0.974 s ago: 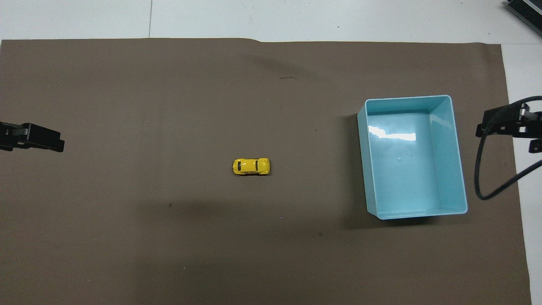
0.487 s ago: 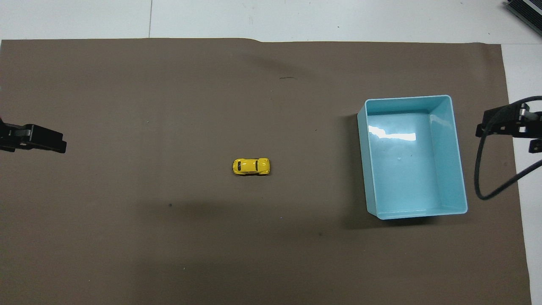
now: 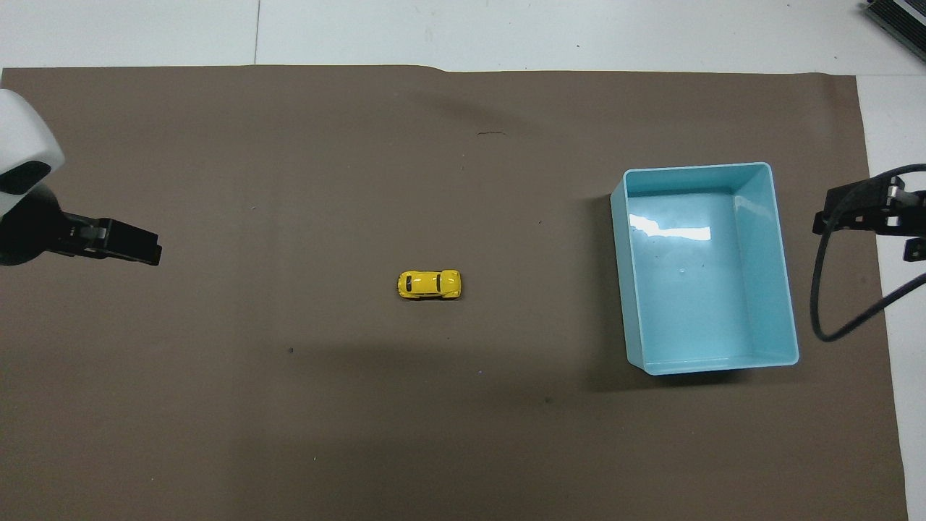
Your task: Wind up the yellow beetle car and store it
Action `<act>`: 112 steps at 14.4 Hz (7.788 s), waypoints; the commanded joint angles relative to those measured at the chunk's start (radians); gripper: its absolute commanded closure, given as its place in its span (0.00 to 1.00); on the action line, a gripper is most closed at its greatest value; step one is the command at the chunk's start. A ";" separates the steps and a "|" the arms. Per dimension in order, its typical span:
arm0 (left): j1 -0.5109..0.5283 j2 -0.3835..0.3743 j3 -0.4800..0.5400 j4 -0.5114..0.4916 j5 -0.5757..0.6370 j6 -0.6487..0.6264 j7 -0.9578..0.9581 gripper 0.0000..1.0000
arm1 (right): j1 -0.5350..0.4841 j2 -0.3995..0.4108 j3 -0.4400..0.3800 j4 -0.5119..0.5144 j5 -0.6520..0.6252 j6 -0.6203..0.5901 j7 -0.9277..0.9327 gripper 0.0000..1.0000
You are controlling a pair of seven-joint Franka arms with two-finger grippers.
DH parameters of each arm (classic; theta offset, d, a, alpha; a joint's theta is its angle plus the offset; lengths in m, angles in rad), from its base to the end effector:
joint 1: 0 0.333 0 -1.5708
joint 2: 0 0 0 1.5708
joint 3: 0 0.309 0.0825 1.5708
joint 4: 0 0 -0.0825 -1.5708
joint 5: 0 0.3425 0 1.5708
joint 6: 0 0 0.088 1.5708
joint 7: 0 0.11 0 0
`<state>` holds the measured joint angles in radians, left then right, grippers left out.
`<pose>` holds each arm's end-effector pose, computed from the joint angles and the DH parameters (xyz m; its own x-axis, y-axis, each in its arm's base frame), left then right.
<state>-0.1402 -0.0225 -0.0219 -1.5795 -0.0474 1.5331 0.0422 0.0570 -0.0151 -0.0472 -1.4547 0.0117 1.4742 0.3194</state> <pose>0.4947 -0.0865 0.6190 0.9786 -0.2045 -0.0219 -0.2033 -0.9779 0.0478 0.4983 0.0060 0.6629 0.9524 -0.3036 0.0290 -0.3030 -0.9527 -0.0226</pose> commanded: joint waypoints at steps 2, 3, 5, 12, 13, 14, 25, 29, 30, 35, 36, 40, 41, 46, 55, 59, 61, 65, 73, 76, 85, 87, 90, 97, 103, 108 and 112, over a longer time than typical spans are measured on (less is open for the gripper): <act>-0.082 -0.014 0.007 -0.016 -0.009 0.002 0.109 0.00 | -0.009 -0.009 0.006 -0.010 0.021 0.012 0.010 0.00; -0.111 -0.011 0.008 -0.017 -0.009 0.002 0.173 0.00 | -0.009 -0.009 0.006 -0.010 0.021 0.012 0.010 0.00; -0.147 -0.004 0.008 -0.034 -0.009 0.019 0.290 0.00 | -0.009 -0.009 0.006 -0.010 0.021 0.011 0.010 0.00; -0.168 0.053 0.008 -0.079 -0.116 0.188 0.756 0.00 | -0.009 -0.009 0.006 -0.010 0.021 0.011 0.010 0.00; -0.170 0.067 0.008 -0.086 -0.133 0.211 0.824 0.00 | -0.009 -0.009 0.006 -0.010 0.021 0.012 0.010 0.00; -0.171 0.081 0.008 -0.099 -0.138 0.232 0.887 0.00 | -0.009 -0.009 0.006 -0.010 0.021 0.012 0.010 0.00; -0.429 0.253 0.011 -0.281 -0.131 0.640 0.999 0.00 | -0.009 -0.009 0.006 -0.010 0.021 0.012 0.010 0.00; -0.463 0.279 0.013 -0.362 -0.128 0.760 0.996 0.00 | -0.009 -0.009 0.006 -0.010 0.021 0.012 0.010 0.00; -0.464 0.289 0.013 -0.364 -0.126 0.762 0.996 0.00 | -0.009 -0.009 0.006 -0.010 0.021 0.011 0.010 0.00; -0.487 0.332 0.013 -0.364 -0.043 0.794 0.900 0.00 | -0.009 -0.009 0.006 -0.010 0.021 0.012 0.010 0.00; -0.487 0.332 0.013 -0.364 -0.042 0.794 0.900 0.01 | -0.009 -0.009 0.006 -0.010 0.021 0.012 0.010 0.00; -0.505 0.361 0.014 -0.364 -0.039 0.824 0.877 0.04 | -0.009 -0.009 0.006 -0.010 0.021 0.012 0.010 0.00; -0.506 0.364 0.014 -0.364 -0.039 0.826 0.875 0.05 | -0.009 -0.009 0.006 -0.010 0.021 0.011 0.010 0.00; -0.519 0.363 0.017 -0.363 -0.004 0.815 0.869 0.81 | -0.009 -0.009 0.006 -0.010 0.021 0.011 0.010 0.00; -0.512 0.357 0.016 -0.364 0.024 0.809 0.869 1.00 | -0.009 -0.009 0.006 -0.010 0.021 0.011 0.010 0.00; -0.504 0.348 0.017 -0.396 0.024 0.811 0.872 1.00 | -0.009 -0.009 0.006 -0.010 0.021 0.012 0.010 0.00; -0.480 0.345 0.019 -0.410 0.026 0.809 0.893 1.00 | -0.009 -0.009 0.006 -0.010 0.021 0.012 0.010 0.00; -0.444 0.334 0.020 -0.436 0.030 0.811 0.901 1.00 | -0.009 -0.009 0.006 -0.010 0.021 0.012 0.010 0.00; -0.339 0.320 0.020 -0.470 0.041 0.812 1.004 1.00 | -0.009 -0.009 0.006 -0.010 0.021 0.012 0.010 0.00; -0.285 0.306 0.020 -0.490 0.040 0.811 1.082 1.00 | -0.009 -0.009 0.006 -0.010 0.021 0.011 0.010 0.00; -0.202 0.248 0.020 -0.412 0.040 0.656 1.157 0.00 | -0.009 -0.009 0.006 -0.010 0.021 0.012 0.010 0.00; -0.191 0.230 0.020 -0.375 0.038 0.619 1.144 0.00 | -0.009 -0.009 0.006 -0.010 0.021 0.012 0.010 0.00; -0.180 0.194 0.048 -0.343 0.040 0.601 1.043 0.00 | -0.009 -0.009 0.006 -0.010 0.021 0.011 0.010 0.00; -0.179 0.133 0.203 -0.212 0.041 0.509 0.713 0.00 | -0.009 -0.009 0.006 -0.010 0.021 0.012 0.010 0.00; -0.177 0.124 0.247 -0.053 0.072 0.326 0.161 0.00 | -0.009 -0.009 0.006 -0.010 0.021 0.012 0.010 0.00; -0.150 0.079 0.260 0.003 0.046 0.181 0.033 0.00 | -0.009 -0.009 0.006 -0.010 0.021 0.012 0.010 0.00; -0.153 0.016 0.257 -0.008 0.046 0.070 0.041 0.00 | -0.009 -0.009 0.006 -0.010 0.021 0.012 0.010 0.00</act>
<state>-0.3026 0.0134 0.2440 -1.5776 0.0019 1.6369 0.0947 0.0570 -0.0151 -0.0472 -1.4547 0.0117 1.4742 0.3194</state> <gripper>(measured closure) 0.000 0.000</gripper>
